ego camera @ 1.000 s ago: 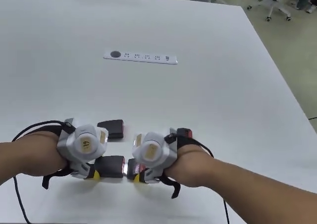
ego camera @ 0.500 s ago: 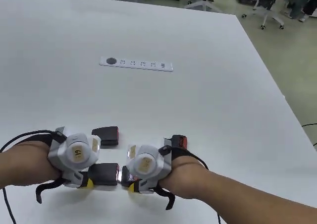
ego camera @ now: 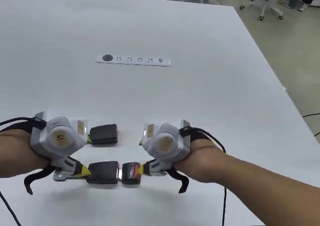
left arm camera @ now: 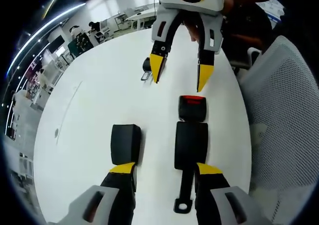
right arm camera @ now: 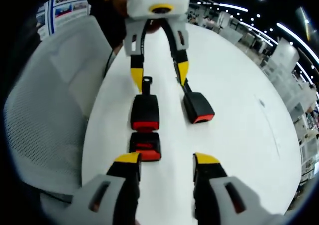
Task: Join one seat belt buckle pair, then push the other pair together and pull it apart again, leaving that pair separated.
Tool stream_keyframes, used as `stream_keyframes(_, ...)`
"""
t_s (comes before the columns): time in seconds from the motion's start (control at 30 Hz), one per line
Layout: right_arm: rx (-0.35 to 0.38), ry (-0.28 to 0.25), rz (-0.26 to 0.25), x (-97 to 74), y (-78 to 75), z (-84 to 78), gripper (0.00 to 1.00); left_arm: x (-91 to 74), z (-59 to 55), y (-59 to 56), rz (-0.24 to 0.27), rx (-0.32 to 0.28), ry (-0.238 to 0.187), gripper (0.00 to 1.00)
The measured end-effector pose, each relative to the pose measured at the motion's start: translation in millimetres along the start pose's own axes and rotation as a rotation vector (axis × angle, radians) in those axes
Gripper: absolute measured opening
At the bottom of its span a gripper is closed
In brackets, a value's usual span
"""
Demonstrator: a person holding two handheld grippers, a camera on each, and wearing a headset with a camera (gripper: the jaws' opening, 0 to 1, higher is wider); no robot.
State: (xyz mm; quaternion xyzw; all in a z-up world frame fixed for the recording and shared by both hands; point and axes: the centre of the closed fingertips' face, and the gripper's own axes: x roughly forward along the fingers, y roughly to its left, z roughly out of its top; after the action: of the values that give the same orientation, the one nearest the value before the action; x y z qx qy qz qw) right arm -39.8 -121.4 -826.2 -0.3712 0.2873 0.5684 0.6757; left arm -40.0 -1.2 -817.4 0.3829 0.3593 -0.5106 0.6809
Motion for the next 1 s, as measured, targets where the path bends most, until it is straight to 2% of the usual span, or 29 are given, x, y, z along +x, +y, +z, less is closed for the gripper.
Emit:
stream_keyframes(0.1, 0.010, 0.017, -0.015, -4.6, -12.4, -14.2, 0.41, -2.7, -0.6, 16.5, 0.027, -0.020, 0.001, 0.49)
stream_keyframes(0.27, 0.029, 0.031, -0.043, -13.6, -31.8, -31.6, 0.40, -3.5, -0.6, 38.0, 0.054, -0.048, 0.001, 0.51)
stream_keyframes(0.33, 0.041, 0.035, -0.057, -15.9, -40.9, -38.9, 0.40, 0.2, -3.2, 44.2, 0.056, -0.052, 0.004, 0.51)
stream_keyframes(0.53, 0.051, 0.061, -0.080, -22.2, -61.3, -64.8, 0.40, 15.5, -9.7, 53.5, 0.046, -0.037, 0.030, 0.53)
stream_keyframes(0.6, 0.086, 0.063, -0.099, -27.8, -72.2, -79.2, 0.42, 24.4, -10.4, 56.0, 0.029, -0.040, 0.034, 0.53)
stream_keyframes(0.7, 0.138, 0.056, -0.102, -32.8, -79.2, -94.7, 0.42, 33.9, -9.9, 59.1, 0.007, -0.062, 0.034, 0.54)
stream_keyframes(0.77, 0.150, 0.053, -0.078, -31.0, -76.3, -100.4, 0.42, 40.8, -11.0, 62.8, -0.002, -0.059, 0.049, 0.54)
stream_keyframes(0.87, 0.137, 0.065, -0.046, -24.9, -71.6, -107.5, 0.42, 50.0, -8.4, 65.9, -0.025, -0.048, 0.055, 0.53)
stream_keyframes(1.0, 0.124, 0.060, -0.023, -19.3, -70.3, -108.5, 0.42, 60.6, -3.6, 66.7, -0.066, -0.038, 0.062, 0.51)
